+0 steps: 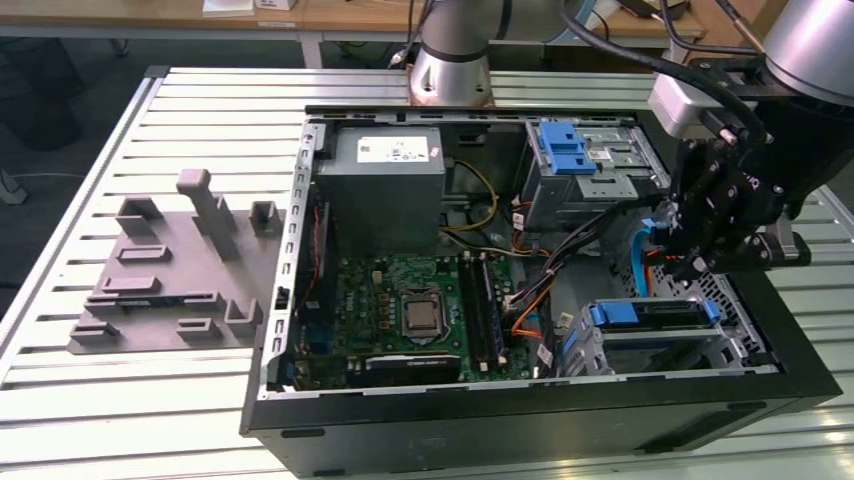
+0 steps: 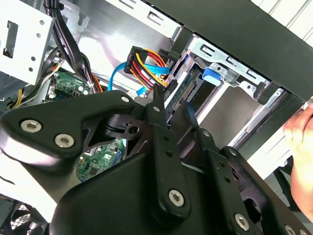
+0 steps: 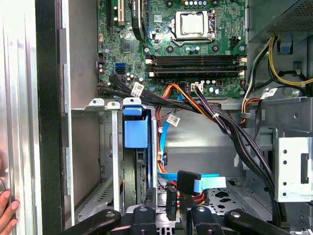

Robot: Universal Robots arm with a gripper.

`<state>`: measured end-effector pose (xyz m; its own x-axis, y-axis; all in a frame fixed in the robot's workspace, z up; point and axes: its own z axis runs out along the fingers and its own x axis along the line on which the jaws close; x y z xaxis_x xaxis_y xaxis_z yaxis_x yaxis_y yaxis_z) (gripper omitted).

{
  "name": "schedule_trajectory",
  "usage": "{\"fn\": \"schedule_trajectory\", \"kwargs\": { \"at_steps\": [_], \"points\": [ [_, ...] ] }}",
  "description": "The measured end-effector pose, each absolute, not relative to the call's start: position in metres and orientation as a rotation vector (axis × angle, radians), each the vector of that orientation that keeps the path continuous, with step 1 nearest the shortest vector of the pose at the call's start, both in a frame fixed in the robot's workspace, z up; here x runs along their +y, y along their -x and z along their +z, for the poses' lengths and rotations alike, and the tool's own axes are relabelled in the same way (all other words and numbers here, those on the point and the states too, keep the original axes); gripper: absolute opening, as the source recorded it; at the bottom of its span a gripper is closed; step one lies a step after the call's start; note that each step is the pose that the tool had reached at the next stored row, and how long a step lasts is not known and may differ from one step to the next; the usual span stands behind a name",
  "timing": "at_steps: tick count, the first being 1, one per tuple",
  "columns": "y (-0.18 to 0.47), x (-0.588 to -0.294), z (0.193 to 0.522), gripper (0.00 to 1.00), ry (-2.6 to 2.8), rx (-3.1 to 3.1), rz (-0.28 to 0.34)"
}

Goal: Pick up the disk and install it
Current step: 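Insert the first disk wire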

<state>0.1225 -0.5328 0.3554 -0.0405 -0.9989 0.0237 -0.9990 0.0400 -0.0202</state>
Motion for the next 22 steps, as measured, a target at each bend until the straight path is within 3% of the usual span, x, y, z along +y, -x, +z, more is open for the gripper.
{"fn": "schedule_trajectory", "kwargs": {
  "at_steps": [4, 5, 18, 21, 22],
  "points": [
    [-0.1225, -0.5328, 0.3554, 0.32, -2.174, -2.263, 0.049],
    [-0.1225, -0.5328, 0.3554, 0.24, -2.174, -2.263, 0.049],
    [-0.1225, -0.5328, 0.3555, 0.24, -2.174, -2.263, 0.049],
    [-0.1225, -0.5328, 0.3555, 0.26, -2.174, -2.263, 0.049],
    [-0.1225, -0.5328, 0.3555, 0.32, -2.174, -2.263, 0.049]
  ]
}}
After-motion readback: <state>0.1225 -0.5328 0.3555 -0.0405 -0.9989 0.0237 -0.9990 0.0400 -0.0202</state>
